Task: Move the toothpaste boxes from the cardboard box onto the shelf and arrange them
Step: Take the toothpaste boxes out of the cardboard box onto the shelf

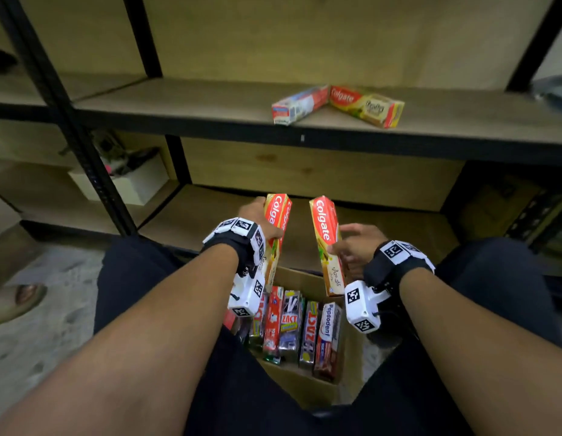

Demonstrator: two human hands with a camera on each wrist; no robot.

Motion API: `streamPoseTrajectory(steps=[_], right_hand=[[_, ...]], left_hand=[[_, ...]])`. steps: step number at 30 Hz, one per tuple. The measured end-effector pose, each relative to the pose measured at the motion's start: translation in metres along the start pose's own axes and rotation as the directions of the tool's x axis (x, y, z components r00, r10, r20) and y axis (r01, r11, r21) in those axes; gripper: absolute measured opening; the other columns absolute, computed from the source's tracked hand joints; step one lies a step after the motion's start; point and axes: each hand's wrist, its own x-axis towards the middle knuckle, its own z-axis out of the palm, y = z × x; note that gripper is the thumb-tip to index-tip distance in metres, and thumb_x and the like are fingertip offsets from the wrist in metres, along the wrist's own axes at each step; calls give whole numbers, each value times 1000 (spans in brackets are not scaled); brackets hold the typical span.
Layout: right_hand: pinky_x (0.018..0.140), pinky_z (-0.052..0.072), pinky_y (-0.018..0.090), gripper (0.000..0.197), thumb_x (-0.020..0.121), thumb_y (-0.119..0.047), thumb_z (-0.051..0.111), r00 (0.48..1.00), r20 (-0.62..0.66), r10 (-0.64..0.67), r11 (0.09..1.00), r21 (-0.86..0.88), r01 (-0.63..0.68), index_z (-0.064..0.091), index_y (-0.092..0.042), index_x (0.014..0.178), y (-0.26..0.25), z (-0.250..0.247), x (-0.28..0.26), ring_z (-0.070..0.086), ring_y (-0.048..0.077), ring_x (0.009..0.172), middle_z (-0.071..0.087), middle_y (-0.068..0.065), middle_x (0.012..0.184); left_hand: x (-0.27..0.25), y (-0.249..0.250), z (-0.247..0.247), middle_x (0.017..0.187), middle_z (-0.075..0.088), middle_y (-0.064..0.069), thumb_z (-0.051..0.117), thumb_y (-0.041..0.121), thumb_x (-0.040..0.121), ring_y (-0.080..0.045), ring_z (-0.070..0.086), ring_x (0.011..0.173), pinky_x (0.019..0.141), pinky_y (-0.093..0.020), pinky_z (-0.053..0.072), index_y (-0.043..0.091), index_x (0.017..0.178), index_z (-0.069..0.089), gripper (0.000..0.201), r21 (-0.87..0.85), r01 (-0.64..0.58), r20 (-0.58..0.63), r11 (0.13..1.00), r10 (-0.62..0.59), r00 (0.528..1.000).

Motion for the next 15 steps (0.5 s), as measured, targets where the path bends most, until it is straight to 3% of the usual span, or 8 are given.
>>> streamPoseTrajectory(steps=[4,6,9,10,11,13,15], right_hand=[[60,53,27,42,80,1,77,998,-20,-61,998,-4,61,63,-17,114,-40,-21,-23,63,15,59,71,6,81],[67,57,31,40,79,1,77,996,-36,-85,996,0,85,62,-19,112,-59,-33,-30,65,18,66,71,6,81],[48,51,19,35,82,0,76,991,-55,-122,993,-2,122,58,-20,104,-88,-50,-38,62,11,53,69,5,78],[47,50,18,35,82,0,76,989,-58,-134,991,-8,133,58,-20,105,-97,-58,-39,60,10,51,69,6,78],[50,50,20,36,81,1,76,987,-60,-146,989,-8,146,59,-18,106,-108,-64,-37,61,11,53,70,7,79],[67,50,29,34,79,2,77,981,-71,-178,984,-23,177,63,-11,107,-129,-77,-34,66,20,72,73,11,86],[76,49,34,28,77,1,79,973,-98,-209,977,-64,203,68,-11,100,-152,-90,-28,65,25,83,74,14,93]], left_hand=[[-7,29,-37,122,63,-2,87,32,63,-22,63,105,88,-34,54,21,139,42,89,-26,-56,-58,998,55,997],[-8,44,-51,119,65,-2,88,31,63,-21,65,100,86,-35,56,22,135,45,85,-56,-84,-88,995,78,993],[-6,66,-68,114,66,-2,86,32,64,-19,66,95,82,-33,57,20,127,50,74,-103,-117,-171,988,98,980],[-4,74,-73,114,67,-1,85,33,66,-19,66,96,82,-32,56,20,128,50,73,-101,-133,-182,986,113,977],[-1,82,-79,115,67,-1,84,35,67,-18,66,97,84,-33,56,20,130,50,73,-100,-153,-184,983,133,974],[6,99,-89,117,67,-2,83,37,69,-18,66,99,87,-34,56,21,133,50,73,-102,-201,-189,974,180,965],[15,118,-100,116,67,-2,81,37,72,-20,66,98,84,-31,55,21,133,51,70,-65,-233,-215,970,214,953]])
